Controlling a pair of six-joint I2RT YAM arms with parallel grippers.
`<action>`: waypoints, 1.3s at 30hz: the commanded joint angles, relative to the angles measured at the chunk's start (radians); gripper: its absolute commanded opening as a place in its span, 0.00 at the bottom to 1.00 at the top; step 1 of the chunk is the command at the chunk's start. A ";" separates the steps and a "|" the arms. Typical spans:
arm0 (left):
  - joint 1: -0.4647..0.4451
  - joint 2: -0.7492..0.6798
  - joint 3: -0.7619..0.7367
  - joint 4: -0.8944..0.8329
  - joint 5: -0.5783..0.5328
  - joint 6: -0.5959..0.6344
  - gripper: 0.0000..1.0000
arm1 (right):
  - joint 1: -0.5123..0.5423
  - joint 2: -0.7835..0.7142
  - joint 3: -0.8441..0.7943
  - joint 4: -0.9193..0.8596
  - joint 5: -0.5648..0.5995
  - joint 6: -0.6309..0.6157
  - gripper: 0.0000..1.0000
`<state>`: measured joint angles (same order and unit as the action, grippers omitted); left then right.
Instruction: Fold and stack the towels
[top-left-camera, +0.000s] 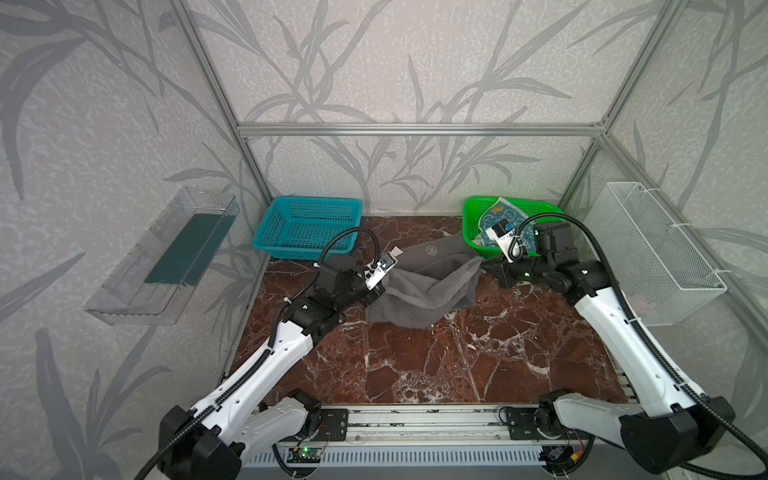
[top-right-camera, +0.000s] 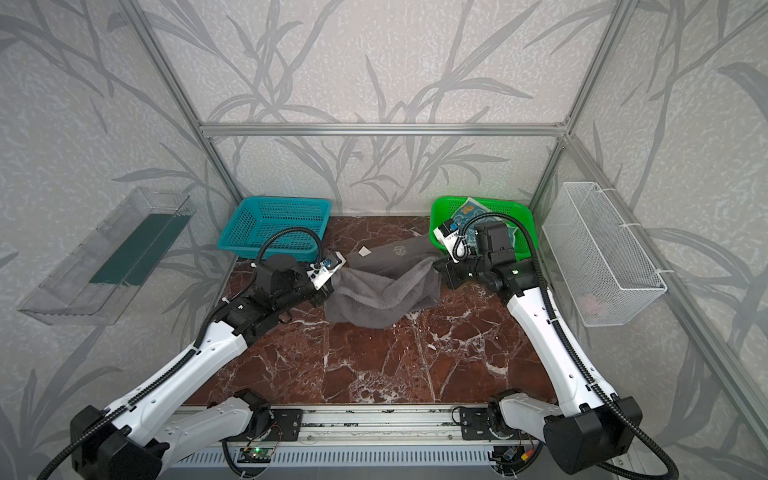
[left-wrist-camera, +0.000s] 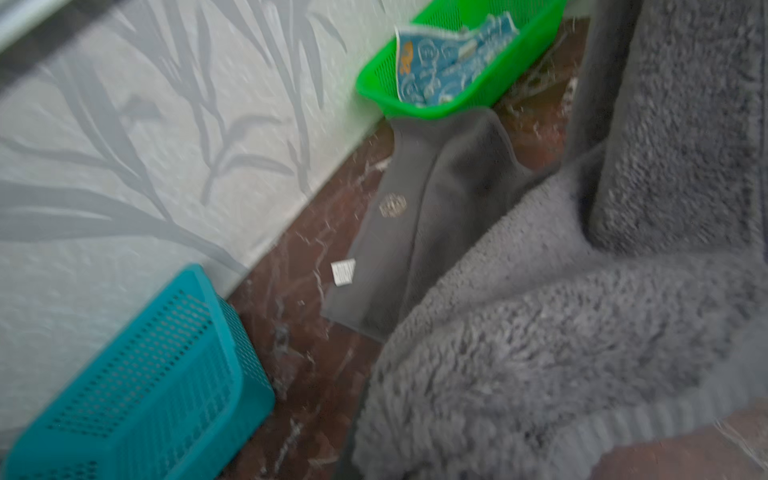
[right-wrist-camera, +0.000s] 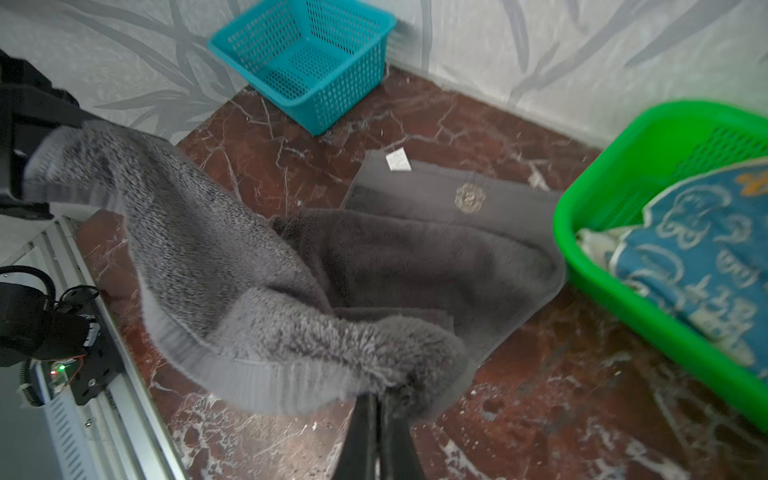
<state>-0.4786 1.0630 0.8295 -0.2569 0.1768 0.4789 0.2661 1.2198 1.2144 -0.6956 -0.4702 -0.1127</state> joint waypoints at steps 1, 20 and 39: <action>0.019 0.041 -0.034 -0.052 0.012 -0.029 0.00 | 0.008 0.037 -0.056 -0.001 0.016 0.123 0.00; 0.199 0.582 0.260 -0.201 0.171 0.156 0.73 | 0.020 0.477 0.147 -0.050 0.163 0.191 0.00; 0.131 0.203 -0.070 -0.106 0.072 0.433 0.81 | 0.019 0.564 0.195 -0.048 0.095 0.159 0.00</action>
<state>-0.3122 1.3056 0.8062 -0.3981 0.2935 0.8158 0.2867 1.7752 1.3911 -0.7311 -0.3511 0.0578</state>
